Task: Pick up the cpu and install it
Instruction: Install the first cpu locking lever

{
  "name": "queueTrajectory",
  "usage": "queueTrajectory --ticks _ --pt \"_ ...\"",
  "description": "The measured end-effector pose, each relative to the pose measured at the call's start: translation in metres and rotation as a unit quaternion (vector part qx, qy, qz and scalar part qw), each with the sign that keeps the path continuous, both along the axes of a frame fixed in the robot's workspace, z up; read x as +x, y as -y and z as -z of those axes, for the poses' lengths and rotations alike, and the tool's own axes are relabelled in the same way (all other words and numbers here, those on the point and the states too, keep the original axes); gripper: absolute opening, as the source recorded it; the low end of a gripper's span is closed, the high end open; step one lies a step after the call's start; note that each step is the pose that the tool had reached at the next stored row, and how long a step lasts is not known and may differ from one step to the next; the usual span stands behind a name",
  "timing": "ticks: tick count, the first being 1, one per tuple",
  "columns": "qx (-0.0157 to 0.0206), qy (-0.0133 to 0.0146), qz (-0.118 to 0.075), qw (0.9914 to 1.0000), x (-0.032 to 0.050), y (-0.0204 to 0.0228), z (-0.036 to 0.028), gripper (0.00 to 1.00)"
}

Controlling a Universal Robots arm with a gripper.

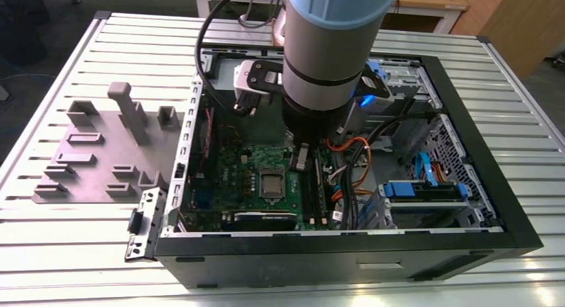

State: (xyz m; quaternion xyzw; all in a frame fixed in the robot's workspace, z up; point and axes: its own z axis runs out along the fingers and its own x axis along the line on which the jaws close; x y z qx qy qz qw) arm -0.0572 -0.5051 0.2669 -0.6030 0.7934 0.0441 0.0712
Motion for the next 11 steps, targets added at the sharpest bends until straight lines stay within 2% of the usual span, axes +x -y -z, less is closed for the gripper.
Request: queueTrajectory --ticks 2,4,11 --pt "0.0 0.0 0.0 1.0 0.0 0.0 -0.0001 0.11" --pt "0.0 0.0 0.0 1.0 0.0 0.0 -0.0105 0.11" --pt "0.0 0.0 0.0 1.0 0.0 0.0 -0.0108 0.11"
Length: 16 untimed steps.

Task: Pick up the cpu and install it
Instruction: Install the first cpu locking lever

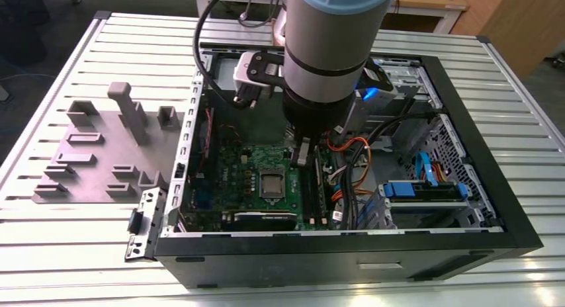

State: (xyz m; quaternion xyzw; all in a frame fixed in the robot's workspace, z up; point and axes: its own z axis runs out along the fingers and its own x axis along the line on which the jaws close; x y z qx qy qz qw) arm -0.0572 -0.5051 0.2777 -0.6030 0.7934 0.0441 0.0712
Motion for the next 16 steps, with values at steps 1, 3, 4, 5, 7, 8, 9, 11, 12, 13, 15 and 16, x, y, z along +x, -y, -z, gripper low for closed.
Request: queueTrajectory --ticks 1,3,4,5,7,8,9,11,12,13,15,16 --pt "0.0 0.0 0.0 1.0 0.0 0.0 -0.0001 0.11" --pt "0.0 0.0 0.0 1.0 0.0 0.0 -0.0002 0.11" --pt "0.0 0.0 0.0 1.0 0.0 0.0 -0.0002 0.11" --pt "0.0 0.0 -0.004 0.99999 0.0 0.0 -0.0002 0.11" --pt "-0.0001 0.0 -0.022 0.99976 0.0 0.0 -0.0001 0.11" --pt "-0.0001 0.0 -0.026 0.99965 -0.0001 0.0 0.0001 0.11" --pt "-0.0001 0.0 -0.027 0.99965 -0.0001 0.0 0.0003 0.11" --pt "-0.0001 0.0 -0.027 0.99964 0.0 -0.001 0.0009 0.11" --pt "-0.0001 0.0 -0.027 0.99964 0.0001 -0.0019 0.0014 0.11" --pt "0.0001 0.0 -0.027 0.99964 0.0001 -0.0028 0.0021 0.11" --pt "0.001 0.0001 -0.027 0.99964 0.0002 -0.0036 0.004 0.11" --pt "0.0014 0.0001 -0.027 0.99964 0.0002 -0.0037 0.0047 0.11"
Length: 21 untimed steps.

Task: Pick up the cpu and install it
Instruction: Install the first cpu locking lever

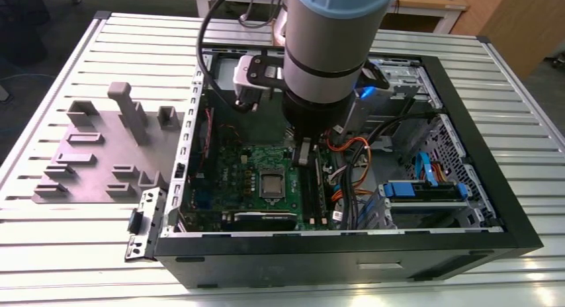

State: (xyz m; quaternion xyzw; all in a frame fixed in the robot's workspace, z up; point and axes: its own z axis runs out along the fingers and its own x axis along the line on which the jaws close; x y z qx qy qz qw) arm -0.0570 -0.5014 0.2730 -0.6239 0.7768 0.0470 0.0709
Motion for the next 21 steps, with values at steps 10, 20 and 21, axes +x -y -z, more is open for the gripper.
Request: queueTrajectory --ticks 10,20,21 --pt "0.0016 -0.0022 -0.026 0.99966 0.0037 -0.0015 0.0036 0.11" --pt "0.0284 -0.0107 -0.026 0.9992 0.0121 -0.0026 0.0106 0.11" --pt "0.0288 -0.0116 -0.026 0.99918 0.0129 -0.0027 0.0118 0.11"
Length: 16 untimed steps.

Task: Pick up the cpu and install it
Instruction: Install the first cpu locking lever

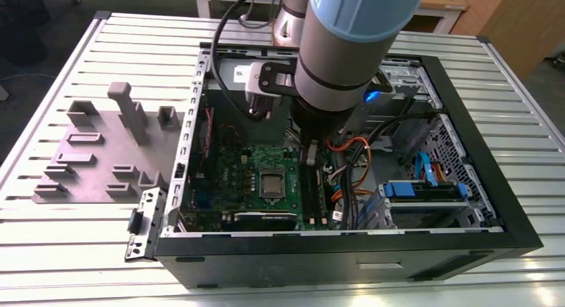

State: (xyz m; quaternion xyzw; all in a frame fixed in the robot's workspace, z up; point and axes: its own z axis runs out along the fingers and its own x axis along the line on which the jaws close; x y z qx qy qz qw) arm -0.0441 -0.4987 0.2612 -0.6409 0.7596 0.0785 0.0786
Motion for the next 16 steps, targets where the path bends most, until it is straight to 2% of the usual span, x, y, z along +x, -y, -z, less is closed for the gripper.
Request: queueTrajectory --ticks 2,6,9,16 --pt "0.001 -0.0021 0.0 1.0 0.001 -0.0002 0.0023 0.11" --pt "0.0059 -0.0024 -0.013 0.99989 0.0011 -0.0002 0.005 0.11" --pt "0.0099 -0.0024 -0.015 0.99984 0.0015 -0.0008 0.0057 0.11" --pt "0.0169 -0.0023 -0.015 0.99974 0.0015 -0.0098 0.0097 0.11"
